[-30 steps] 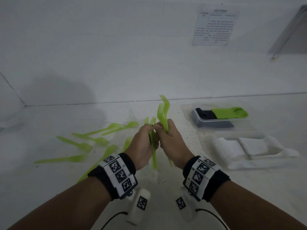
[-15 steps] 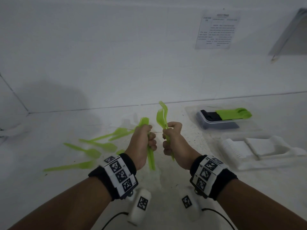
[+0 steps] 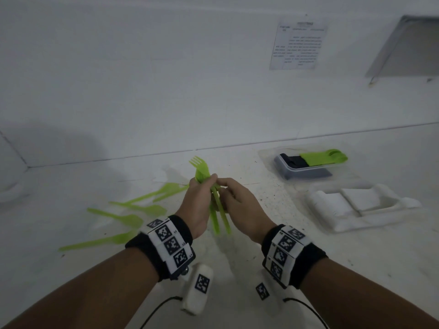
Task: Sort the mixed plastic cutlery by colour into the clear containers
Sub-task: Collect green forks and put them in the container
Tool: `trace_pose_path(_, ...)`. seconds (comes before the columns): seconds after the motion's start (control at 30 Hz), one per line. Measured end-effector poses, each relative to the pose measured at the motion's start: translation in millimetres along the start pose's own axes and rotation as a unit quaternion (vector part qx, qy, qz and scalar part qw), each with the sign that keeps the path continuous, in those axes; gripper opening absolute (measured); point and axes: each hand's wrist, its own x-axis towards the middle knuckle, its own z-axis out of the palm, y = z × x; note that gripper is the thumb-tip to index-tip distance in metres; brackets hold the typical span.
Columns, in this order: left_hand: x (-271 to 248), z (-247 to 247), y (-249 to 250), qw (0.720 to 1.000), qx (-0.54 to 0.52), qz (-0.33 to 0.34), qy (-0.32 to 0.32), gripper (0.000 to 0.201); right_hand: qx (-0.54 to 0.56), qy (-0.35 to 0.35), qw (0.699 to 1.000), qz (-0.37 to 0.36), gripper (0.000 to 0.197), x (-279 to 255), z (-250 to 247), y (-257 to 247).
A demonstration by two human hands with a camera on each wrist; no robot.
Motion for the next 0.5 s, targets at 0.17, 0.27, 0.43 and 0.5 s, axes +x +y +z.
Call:
trace_pose_path(0.17,-3,-3,5,0.999,-0.031,0.006,0.003,0.039,0.056,0.090,0.994,0.019,0.030,1,-4,3)
trace_pose_path(0.27,1,-7,8,0.998,-0.054,0.006,0.027,0.019,0.025,0.112,0.993,0.021,0.040,3,-6,6)
trace_pose_path(0.43,-5,1,12,0.998,-0.055,0.015,0.033,0.029,-0.097,0.011,0.994,-0.051,0.045,-7,12,0)
trace_pose_path(0.5,-5,1,12,0.997,-0.074,0.006,0.032,0.037,-0.134,0.028,0.988,-0.067,0.046,-3,14,4)
